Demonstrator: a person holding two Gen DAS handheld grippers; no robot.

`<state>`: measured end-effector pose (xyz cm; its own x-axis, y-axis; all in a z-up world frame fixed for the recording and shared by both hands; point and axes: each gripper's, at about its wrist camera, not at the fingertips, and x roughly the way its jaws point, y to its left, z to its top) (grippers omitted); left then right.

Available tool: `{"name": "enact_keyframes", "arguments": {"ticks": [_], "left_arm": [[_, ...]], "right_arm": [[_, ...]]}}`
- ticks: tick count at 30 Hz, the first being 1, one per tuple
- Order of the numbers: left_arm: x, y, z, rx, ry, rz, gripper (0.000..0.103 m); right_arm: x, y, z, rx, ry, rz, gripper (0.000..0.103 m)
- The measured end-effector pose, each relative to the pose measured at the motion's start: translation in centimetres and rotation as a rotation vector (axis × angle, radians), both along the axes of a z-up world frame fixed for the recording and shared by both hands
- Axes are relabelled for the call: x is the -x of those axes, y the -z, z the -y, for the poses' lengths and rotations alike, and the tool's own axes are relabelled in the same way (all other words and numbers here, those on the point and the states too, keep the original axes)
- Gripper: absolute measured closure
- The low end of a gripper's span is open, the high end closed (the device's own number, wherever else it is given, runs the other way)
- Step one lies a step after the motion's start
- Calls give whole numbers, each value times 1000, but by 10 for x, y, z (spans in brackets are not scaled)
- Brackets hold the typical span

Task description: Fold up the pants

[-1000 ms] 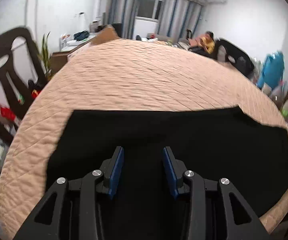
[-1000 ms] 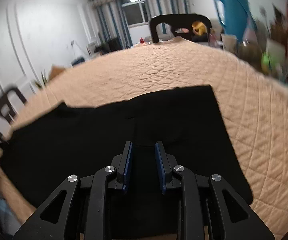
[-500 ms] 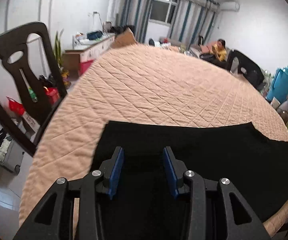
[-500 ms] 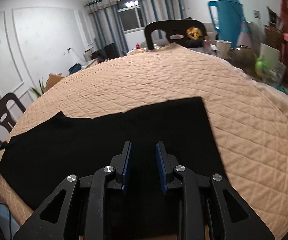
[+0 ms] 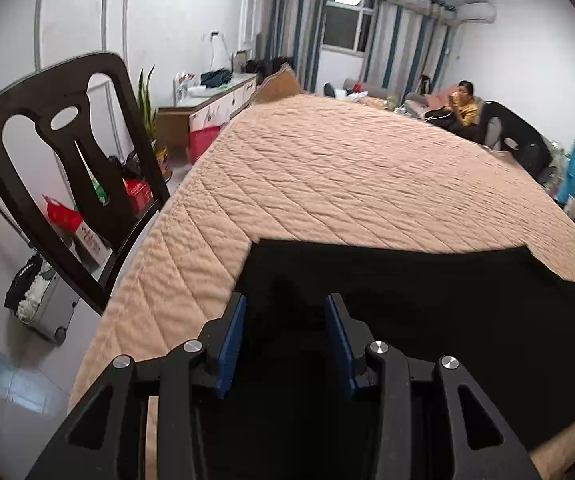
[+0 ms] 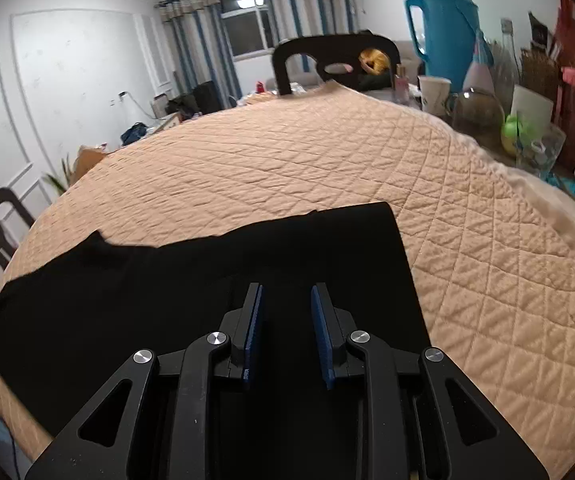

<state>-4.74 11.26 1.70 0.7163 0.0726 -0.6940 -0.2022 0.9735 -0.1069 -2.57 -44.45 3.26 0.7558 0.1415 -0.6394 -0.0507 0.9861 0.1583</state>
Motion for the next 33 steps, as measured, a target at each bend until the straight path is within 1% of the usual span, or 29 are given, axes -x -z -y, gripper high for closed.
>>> {"name": "enact_keyframes", "arguments": {"ticks": [4,6,7,8,9,11,14,18,23,33], "left_arm": [[20,4,15,-16,22,17,59],[24,12,18,-21,20,3,59],[23,15,19,-24,20,-9,59],[24,16,21,-43,20,13,59],[24,16,20,-58,16,16,59],[24,14,18,-51,1,19,59],[27,13,19,-45,-5,27,58],[30,15,19,-54,-7,44,57],[35,19,24,-67,-15,59,57],[36,14,19,-52,-45,33,57]], "right_arm": [[23,4,-10,43,-30,24,73],[28,13,-12,72,-40,7,73],[28,18,-10,72,-43,2,73],[31,19,-9,61,-46,24,73],[32,20,-7,50,-45,32,73],[34,19,-7,53,-43,36,73],[35,19,-12,86,-43,45,72],[41,22,-11,81,-47,63,71],[48,24,-13,109,-69,79,71],[45,18,-19,117,-40,59,71]]}}
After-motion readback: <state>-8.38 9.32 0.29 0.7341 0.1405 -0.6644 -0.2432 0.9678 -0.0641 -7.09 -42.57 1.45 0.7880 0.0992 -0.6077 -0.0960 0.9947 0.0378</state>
